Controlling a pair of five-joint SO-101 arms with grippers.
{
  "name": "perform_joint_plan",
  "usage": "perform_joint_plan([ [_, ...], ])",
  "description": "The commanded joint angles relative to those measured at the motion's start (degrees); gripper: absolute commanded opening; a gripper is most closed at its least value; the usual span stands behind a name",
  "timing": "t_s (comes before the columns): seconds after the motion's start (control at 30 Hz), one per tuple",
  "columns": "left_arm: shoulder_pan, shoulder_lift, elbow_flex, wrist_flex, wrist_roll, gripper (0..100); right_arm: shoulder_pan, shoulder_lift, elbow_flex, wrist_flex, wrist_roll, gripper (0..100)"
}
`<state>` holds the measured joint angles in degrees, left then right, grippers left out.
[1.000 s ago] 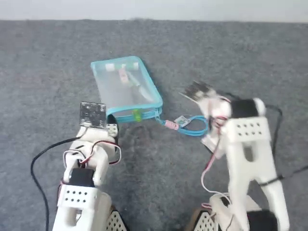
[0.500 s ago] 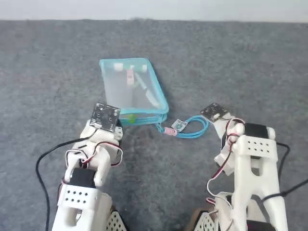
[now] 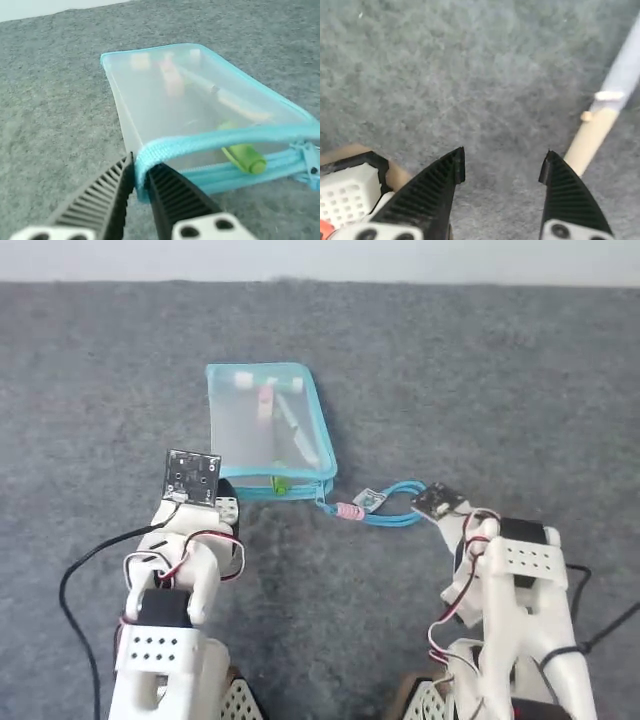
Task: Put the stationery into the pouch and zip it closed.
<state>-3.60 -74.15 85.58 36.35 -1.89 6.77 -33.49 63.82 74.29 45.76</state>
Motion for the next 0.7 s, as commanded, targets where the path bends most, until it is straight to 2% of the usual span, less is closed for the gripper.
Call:
perform_joint_plan([
  [0.0,0.6,-1.0,-2.1,0.0,-0.6,1,5.7,-2.0,-0.4,-3.4,-0.1,24.8],
  [0.13,0.6,-1.0,-2.1,0.0,-0.6,1,11.5,-2.7,-0.8,-4.7,-0.2,24.8],
  [0.37,0.6,-0.7,-2.0,0.0,-0.4,1,12.0,-2.7,-8.8,2.2,1.8,24.8],
  [0.67,0.6,-0.7,-2.0,0.1,-0.4,1,12.0,0.7,-13.1,-0.6,2.2,24.7],
])
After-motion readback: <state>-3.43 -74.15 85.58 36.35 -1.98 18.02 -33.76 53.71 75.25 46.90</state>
